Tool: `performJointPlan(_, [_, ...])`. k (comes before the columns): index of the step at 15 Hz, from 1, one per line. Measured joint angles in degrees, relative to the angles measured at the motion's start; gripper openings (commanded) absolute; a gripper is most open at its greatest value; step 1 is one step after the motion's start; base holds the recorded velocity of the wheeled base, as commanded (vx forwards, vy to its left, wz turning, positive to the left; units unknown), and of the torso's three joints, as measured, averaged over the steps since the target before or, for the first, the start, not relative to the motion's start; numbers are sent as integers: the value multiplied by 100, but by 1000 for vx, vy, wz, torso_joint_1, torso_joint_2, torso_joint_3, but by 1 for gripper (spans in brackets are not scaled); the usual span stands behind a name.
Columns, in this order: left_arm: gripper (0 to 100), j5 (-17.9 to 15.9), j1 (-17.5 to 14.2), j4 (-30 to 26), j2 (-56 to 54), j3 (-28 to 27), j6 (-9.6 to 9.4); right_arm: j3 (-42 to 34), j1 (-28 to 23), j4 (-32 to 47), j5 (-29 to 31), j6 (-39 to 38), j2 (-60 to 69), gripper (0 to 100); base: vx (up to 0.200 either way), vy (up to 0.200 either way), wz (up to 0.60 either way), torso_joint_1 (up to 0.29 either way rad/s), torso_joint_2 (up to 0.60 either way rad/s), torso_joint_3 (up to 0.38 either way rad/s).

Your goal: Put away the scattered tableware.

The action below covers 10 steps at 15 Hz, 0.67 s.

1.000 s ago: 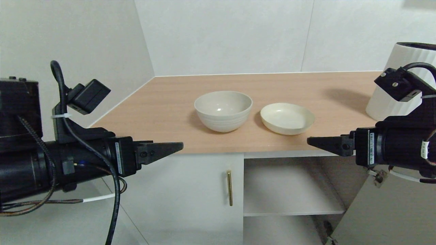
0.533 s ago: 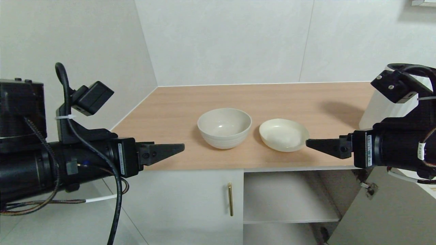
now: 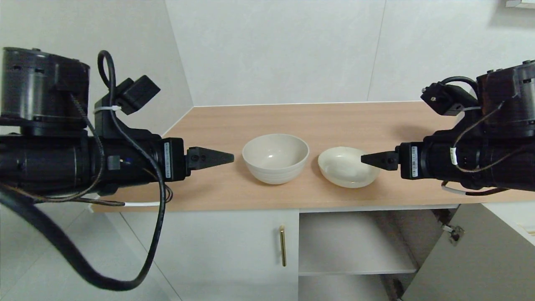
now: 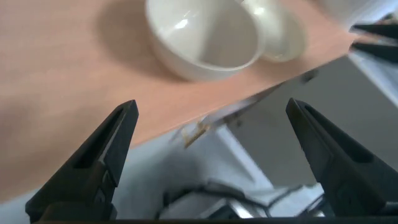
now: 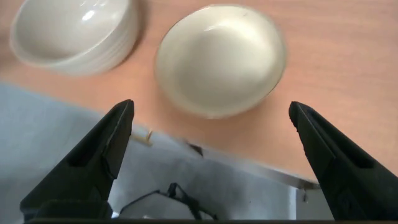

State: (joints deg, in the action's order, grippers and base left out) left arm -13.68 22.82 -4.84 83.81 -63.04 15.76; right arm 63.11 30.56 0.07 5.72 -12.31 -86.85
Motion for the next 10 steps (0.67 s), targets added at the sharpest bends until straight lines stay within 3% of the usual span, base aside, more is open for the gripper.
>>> performJointPlan(1, [100,20,-39,-339,150,-217,44,111,-63,2,0,-6,-122,100,0,0,0,0,0,0])
performJointPlan(3, [100,158,-91,-451,445,-557,475,323,-188,-45,16,-40,-483,100,0,0,0,0,0,0])
performJointPlan(5, [100,697,-22,-451,706,-785,906,452,-262,-133,24,-197,-697,100,0,0,0,0,0,0])
performJointPlan(6, [100,1051,60,-419,855,-901,1056,474,-271,-130,24,-262,-747,100,0,0,0,0,0,0])
performJointPlan(10, [100,1838,472,336,1379,-997,1535,472,-260,-130,132,-288,-819,100,0,0,0,0,0,0])
